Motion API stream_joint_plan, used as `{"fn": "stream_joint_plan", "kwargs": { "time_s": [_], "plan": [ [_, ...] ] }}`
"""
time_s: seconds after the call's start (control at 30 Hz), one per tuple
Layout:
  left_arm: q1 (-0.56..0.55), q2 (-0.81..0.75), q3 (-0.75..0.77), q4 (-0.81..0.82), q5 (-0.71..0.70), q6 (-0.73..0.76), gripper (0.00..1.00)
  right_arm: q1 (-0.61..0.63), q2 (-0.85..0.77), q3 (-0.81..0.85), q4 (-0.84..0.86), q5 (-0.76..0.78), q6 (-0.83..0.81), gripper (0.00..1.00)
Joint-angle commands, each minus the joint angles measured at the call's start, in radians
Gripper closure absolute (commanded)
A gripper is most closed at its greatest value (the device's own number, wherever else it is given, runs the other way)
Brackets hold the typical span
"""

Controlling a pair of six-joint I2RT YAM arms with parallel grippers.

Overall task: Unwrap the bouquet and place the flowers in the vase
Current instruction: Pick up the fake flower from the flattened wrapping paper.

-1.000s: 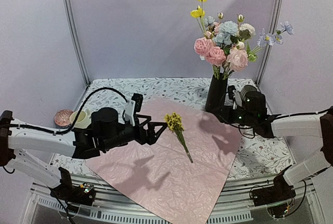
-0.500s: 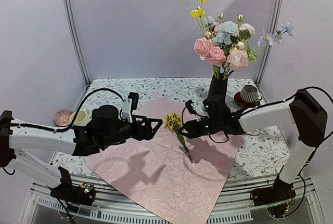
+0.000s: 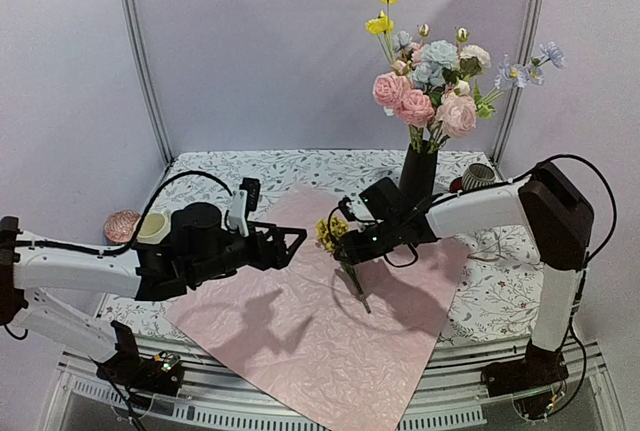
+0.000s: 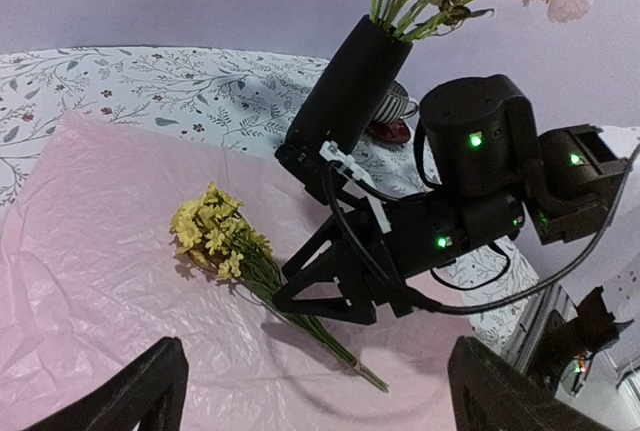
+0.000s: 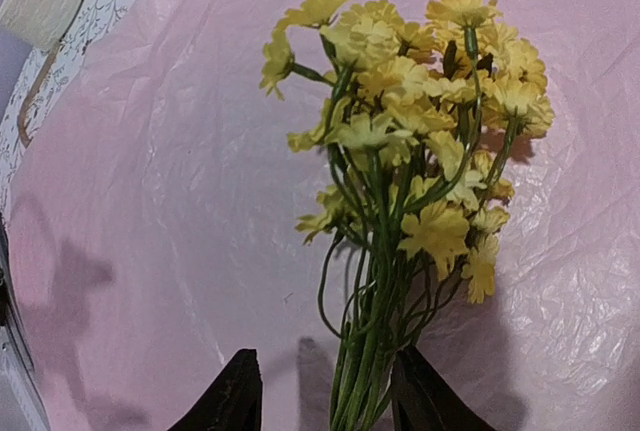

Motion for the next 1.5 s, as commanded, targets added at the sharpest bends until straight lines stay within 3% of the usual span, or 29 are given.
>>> {"fn": "stream_joint_plan", "kwargs": {
  "time_s": [0.0,0.4,0.67,0.93,1.1,1.2,1.33,1.47],
  "plan": [
    [0.016,-0.034,-0.025,-0.001,0.002,-0.002,0.08,0.006,0.055,0.082,-0.083,0.042,-0.016,0.54],
    [0.031,-0.073,-0.066,0.001,-0.004,-0.002,0.08,0.007,0.117,0.165,-0.145,0.076,-0.033,0.59],
    [0.045,-0.099,-0.085,-0.001,-0.003,0.000,0.08,0.007,0.124,0.181,-0.152,0.070,-0.036,0.68],
    [0.053,-0.113,-0.094,-0.003,0.001,0.000,0.08,0.008,0.158,0.212,-0.185,0.093,-0.042,0.62],
    [0.056,-0.122,-0.100,-0.005,0.002,0.000,0.07,0.007,0.160,0.214,-0.175,0.061,-0.047,0.72],
    [0.058,-0.127,-0.101,-0.007,0.002,0.000,0.08,0.007,0.143,0.211,-0.163,0.051,-0.049,0.89],
    [0.061,-0.139,-0.102,-0.017,-0.002,0.002,0.07,0.008,0.036,0.153,-0.089,0.054,-0.056,0.96],
    [0.063,-0.148,-0.102,-0.022,-0.004,0.004,0.08,0.008,-0.131,-0.001,0.063,0.111,-0.052,0.95]
  ]
}}
